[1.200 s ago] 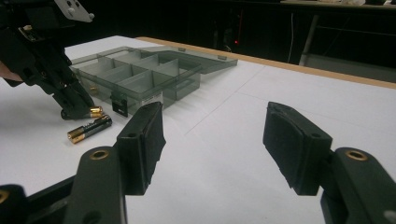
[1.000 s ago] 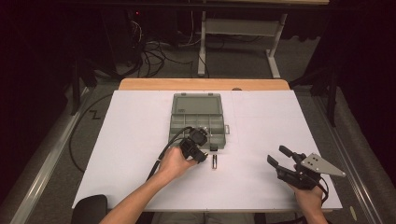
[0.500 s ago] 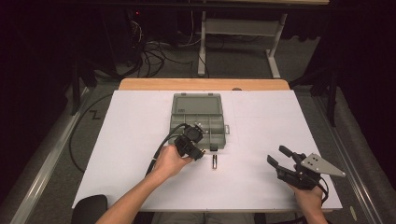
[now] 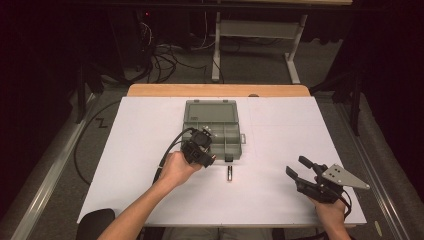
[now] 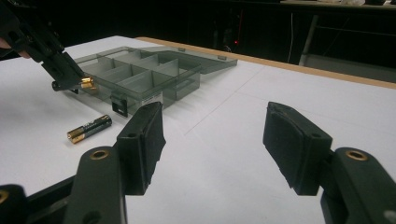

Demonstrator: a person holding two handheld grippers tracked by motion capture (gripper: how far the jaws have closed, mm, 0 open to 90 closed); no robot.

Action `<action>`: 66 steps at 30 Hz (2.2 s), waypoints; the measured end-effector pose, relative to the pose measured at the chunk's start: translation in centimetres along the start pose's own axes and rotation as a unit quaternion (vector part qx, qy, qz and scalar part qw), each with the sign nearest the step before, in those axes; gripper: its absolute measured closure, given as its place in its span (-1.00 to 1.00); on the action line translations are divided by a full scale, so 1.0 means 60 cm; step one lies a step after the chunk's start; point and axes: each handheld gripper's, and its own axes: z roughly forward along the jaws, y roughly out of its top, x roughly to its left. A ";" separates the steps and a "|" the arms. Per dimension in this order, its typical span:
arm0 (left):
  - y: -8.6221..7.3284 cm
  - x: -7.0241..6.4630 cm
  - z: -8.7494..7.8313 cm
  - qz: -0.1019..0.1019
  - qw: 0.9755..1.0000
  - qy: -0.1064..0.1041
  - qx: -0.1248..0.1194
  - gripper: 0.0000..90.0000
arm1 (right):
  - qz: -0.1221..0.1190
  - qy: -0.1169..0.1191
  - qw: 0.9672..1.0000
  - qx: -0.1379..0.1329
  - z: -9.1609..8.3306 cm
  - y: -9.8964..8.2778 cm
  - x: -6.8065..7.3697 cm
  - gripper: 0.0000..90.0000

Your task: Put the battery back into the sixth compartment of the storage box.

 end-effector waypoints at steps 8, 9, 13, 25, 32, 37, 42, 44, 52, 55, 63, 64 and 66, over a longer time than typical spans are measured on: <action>0.005 0.013 -0.014 -0.009 1.000 0.001 -0.008 0.69 | 0.000 0.001 1.000 0.000 0.000 0.000 0.000 -0.11; 0.005 0.015 -0.016 -0.009 1.000 0.001 -0.008 0.69 | 0.000 0.001 1.000 0.000 0.000 0.000 0.000 -0.11; 0.008 0.024 -0.023 -0.015 1.000 0.004 -0.013 0.69 | 0.000 0.000 1.000 0.000 0.001 0.000 0.000 -0.11; 0.019 0.041 -0.023 -0.025 1.000 0.015 -0.008 0.69 | 0.001 0.000 1.000 0.000 0.000 0.000 0.000 -0.11; 0.029 0.051 -0.026 -0.033 0.999 0.023 -0.013 0.69 | 0.001 0.000 1.000 -0.001 0.000 0.000 0.000 -0.11; 0.035 0.059 -0.019 -0.040 0.999 0.027 -0.010 0.69 | 0.000 0.001 1.000 0.000 0.001 0.000 0.000 -0.11; 0.039 0.064 -0.010 -0.046 0.999 0.029 -0.006 0.69 | 0.000 0.001 1.000 0.000 0.000 0.000 0.000 -0.11; 0.041 0.066 -0.007 -0.049 0.998 0.028 -0.004 0.69 | 0.001 0.001 1.000 -0.001 0.000 0.000 -0.001 -0.11; 0.043 0.071 -0.003 -0.057 0.998 0.023 -0.007 0.70 | 0.001 0.002 1.000 -0.001 0.000 0.000 0.000 -0.11; 0.042 0.071 -0.002 -0.056 0.998 0.025 -0.006 0.69 | 0.001 0.002 1.000 0.000 0.001 0.000 0.000 -0.11; 0.039 0.067 -0.005 -0.045 0.999 0.024 -0.008 0.52 | 0.001 0.002 1.000 -0.001 0.000 0.000 -0.001 -0.11; 0.038 0.064 -0.007 -0.042 0.999 0.026 -0.009 0.50 | 0.002 0.002 1.000 -0.001 0.000 0.000 -0.001 -0.11; 0.036 0.061 -0.009 -0.039 0.999 0.027 -0.010 0.45 | 0.002 0.002 1.000 -0.002 0.000 0.000 -0.001 -0.11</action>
